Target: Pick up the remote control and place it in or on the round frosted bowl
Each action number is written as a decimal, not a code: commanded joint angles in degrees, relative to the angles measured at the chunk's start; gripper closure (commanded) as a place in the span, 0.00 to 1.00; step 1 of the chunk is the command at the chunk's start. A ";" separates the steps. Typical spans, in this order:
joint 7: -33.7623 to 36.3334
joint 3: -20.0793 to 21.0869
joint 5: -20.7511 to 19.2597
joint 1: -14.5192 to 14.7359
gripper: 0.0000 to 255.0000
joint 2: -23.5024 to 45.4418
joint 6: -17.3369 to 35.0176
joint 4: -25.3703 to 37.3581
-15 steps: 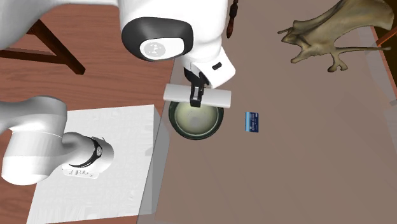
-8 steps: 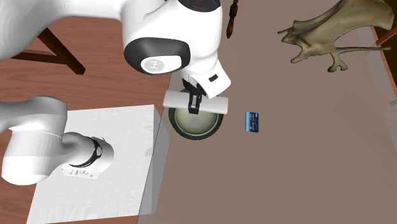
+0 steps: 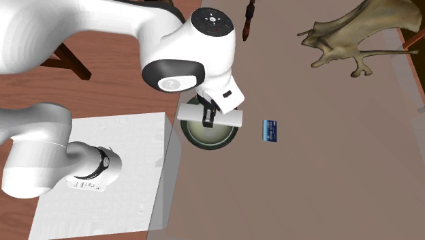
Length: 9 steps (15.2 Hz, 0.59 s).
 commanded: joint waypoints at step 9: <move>0.02 0.03 -0.01 0.00 0.00 0.12 0.59 -0.46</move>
